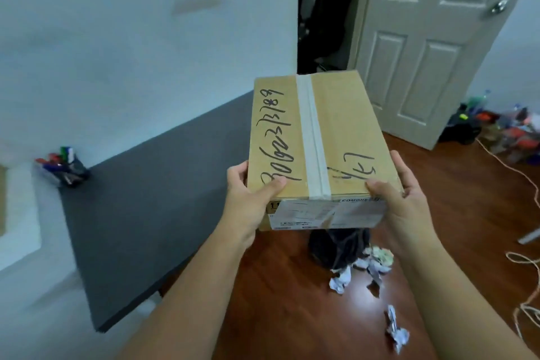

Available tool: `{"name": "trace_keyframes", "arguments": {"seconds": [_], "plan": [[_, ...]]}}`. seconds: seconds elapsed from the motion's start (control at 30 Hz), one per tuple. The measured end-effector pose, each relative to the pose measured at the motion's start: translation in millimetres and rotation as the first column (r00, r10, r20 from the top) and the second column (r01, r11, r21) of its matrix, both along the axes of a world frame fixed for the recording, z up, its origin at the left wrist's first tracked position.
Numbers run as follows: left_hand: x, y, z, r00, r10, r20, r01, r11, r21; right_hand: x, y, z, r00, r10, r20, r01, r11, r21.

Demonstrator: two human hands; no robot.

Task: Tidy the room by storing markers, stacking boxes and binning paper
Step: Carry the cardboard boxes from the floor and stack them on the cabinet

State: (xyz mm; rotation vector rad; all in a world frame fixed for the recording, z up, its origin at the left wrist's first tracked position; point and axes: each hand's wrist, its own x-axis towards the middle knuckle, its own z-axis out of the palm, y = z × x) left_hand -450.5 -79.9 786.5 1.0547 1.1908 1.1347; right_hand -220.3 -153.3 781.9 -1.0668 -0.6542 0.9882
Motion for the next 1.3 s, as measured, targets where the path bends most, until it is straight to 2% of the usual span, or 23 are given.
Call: {"name": "trace_keyframes", "arguments": {"seconds": [0.23,0.47,0.63,0.7,0.8,0.83,0.87,0.9,0.93,0.97,1.0,1.07,1.13,1.23,1.3], "plan": [[-158,-7,82,0.953,0.292,0.079,-0.302,0.923,0.240,-149,66,74,0.954,0.293,0.071,-0.301,0.930,0.209],[-359,-43,121,0.825,0.553,0.119,-0.563,0.784,0.263,-362,102,112,0.828,0.555,0.083,-0.556,0.790,0.260],[-502,-64,148,0.742,0.664,0.091,-0.658,0.696,0.287,-512,111,126,0.731,0.682,0.037,-0.669,0.703,0.242],[-550,-68,154,0.732,0.677,0.075,-0.667,0.689,0.285,-559,115,128,0.704,0.710,0.014,-0.693,0.682,0.234],[-606,-63,153,0.707,0.705,-0.057,-0.663,0.688,0.294,-617,123,128,0.704,0.710,-0.008,-0.695,0.692,0.197],[-620,-59,149,0.652,0.738,-0.172,-0.665,0.667,0.337,-635,126,128,0.717,0.697,0.009,-0.687,0.705,0.173],[-634,-56,143,0.528,0.779,-0.338,-0.660,0.627,0.414,-652,129,128,0.728,0.685,0.041,-0.682,0.716,0.147],[-647,-52,137,0.333,0.807,-0.489,-0.636,0.575,0.516,-668,133,129,0.731,0.677,0.081,-0.682,0.721,0.125],[-658,-49,131,0.132,0.811,-0.570,-0.585,0.528,0.616,-682,138,130,0.728,0.673,0.129,-0.685,0.720,0.111],[-666,-46,127,0.001,0.794,-0.608,-0.521,0.520,0.677,-695,144,131,0.725,0.661,0.193,-0.685,0.721,0.106],[-675,-42,123,-0.064,0.766,-0.640,-0.455,0.548,0.701,-705,152,133,0.728,0.632,0.266,-0.673,0.733,0.100],[-692,-32,114,-0.125,0.675,-0.727,-0.368,0.649,0.666,-721,169,136,0.734,0.560,0.385,-0.632,0.771,0.083],[-707,-22,110,-0.166,0.590,-0.790,-0.358,0.711,0.606,-733,187,137,0.716,0.526,0.460,-0.616,0.785,0.061],[-720,-5,113,-0.211,0.538,-0.816,-0.377,0.726,0.575,-747,206,140,0.668,0.506,0.546,-0.608,0.794,0.008],[-724,6,116,-0.197,0.516,-0.834,-0.397,0.736,0.549,-753,217,142,0.631,0.491,0.601,-0.600,0.800,-0.024]]}}
